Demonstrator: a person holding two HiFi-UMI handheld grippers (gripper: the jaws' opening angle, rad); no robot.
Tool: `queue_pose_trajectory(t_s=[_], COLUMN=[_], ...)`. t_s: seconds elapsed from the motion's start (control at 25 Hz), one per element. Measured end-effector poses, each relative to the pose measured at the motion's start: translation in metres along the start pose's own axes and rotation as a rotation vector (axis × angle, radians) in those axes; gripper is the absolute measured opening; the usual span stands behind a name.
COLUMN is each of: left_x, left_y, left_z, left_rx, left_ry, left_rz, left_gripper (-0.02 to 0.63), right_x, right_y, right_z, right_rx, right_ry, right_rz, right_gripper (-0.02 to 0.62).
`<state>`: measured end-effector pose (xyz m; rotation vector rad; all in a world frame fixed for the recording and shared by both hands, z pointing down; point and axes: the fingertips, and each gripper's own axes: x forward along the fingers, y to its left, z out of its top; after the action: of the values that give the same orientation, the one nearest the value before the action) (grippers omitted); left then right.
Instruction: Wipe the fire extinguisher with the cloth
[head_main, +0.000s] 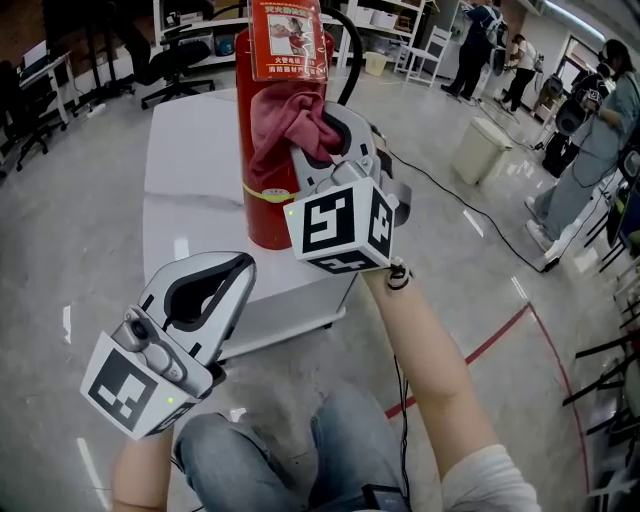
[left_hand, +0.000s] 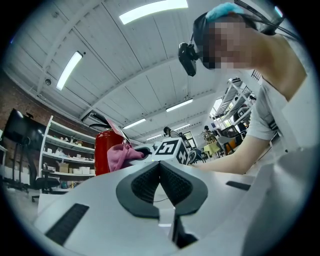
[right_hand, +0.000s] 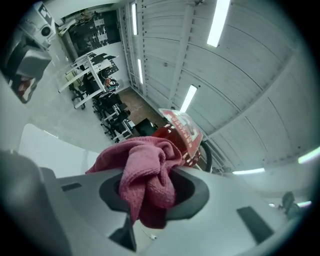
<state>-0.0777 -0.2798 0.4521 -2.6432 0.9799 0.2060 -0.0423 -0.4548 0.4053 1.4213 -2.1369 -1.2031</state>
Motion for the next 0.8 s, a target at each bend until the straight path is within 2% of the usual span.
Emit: queue_pose_trajectory(t_s=[0.4,0.64,0.8], left_x=[-0.004,0.006,0.021], left_y=[0.014,0.03,0.051], left_z=[-0.016,-0.018,0.004], left_rx=[-0.019,-0.032,-0.006], left_ry=[-0.006,0.02,0.028], left_rz=[-0.001,-0.012,-0.053], left_gripper=[0.009,0.009,0.009], right_x=[-0.012,-0.018,-0.013], right_y=[0.077,0.067,0.059], right_z=[-0.058,-0.041,-0.019], right_rx=[-0.018,0.094,0.176], right_ry=[0.079,0.069,0.061], right_rz=[0.078,0.095,0.111], right_gripper=[0.129,0.129,0.129])
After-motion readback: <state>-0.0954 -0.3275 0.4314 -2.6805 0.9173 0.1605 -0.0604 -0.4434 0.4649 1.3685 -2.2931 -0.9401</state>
